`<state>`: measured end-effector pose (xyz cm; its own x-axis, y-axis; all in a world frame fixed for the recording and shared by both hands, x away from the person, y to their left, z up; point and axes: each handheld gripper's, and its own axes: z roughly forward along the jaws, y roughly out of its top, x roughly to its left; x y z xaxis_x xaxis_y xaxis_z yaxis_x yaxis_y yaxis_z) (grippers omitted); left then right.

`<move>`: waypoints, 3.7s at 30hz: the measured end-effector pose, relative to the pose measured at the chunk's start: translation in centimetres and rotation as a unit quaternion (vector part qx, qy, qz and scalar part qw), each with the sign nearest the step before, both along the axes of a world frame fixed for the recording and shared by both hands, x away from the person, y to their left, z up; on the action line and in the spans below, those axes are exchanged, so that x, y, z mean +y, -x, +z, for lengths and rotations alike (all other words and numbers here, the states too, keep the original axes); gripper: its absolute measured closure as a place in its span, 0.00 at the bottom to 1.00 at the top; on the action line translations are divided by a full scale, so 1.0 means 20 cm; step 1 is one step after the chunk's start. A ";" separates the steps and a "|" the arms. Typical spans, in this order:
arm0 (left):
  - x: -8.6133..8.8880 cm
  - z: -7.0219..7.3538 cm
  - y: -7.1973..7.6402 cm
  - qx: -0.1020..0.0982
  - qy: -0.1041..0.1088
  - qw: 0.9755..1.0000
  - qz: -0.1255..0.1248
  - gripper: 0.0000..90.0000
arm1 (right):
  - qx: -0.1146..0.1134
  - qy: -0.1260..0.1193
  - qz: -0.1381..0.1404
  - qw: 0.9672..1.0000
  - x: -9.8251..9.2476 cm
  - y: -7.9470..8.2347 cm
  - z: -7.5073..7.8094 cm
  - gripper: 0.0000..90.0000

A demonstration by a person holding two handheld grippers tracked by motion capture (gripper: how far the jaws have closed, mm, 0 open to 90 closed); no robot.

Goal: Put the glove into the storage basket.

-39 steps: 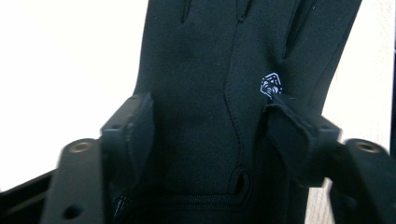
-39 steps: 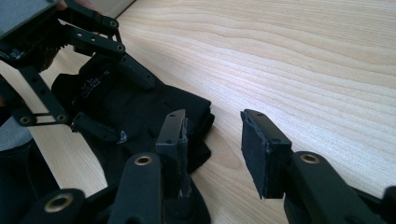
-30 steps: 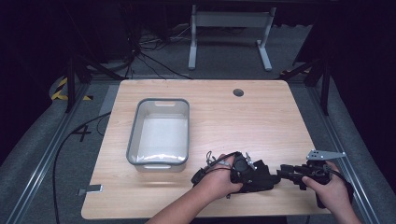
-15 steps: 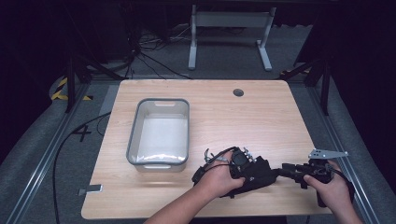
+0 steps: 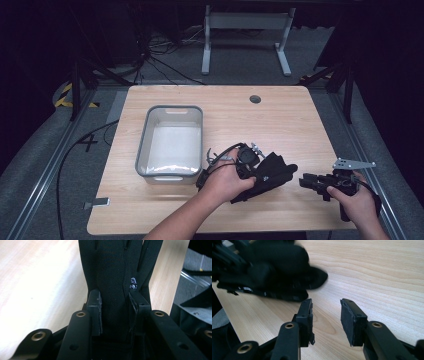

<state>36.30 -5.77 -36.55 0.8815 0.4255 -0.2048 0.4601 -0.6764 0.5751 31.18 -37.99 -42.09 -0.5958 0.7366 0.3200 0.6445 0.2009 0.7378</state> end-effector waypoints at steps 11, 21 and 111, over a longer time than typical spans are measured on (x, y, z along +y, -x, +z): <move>0.16 0.11 -0.05 -0.011 0.030 0.998 0.048 0.75 | 0.008 0.004 0.007 1.000 0.02 -0.01 -0.02 0.69; 0.30 0.16 -0.07 -0.018 0.044 0.996 0.072 0.75 | 0.013 0.005 0.009 1.000 0.03 -0.02 -0.03 0.69; 1.00 -0.16 -0.47 0.046 -0.037 0.924 0.379 0.47 | 0.019 0.002 0.043 0.999 0.15 -0.11 -0.05 0.65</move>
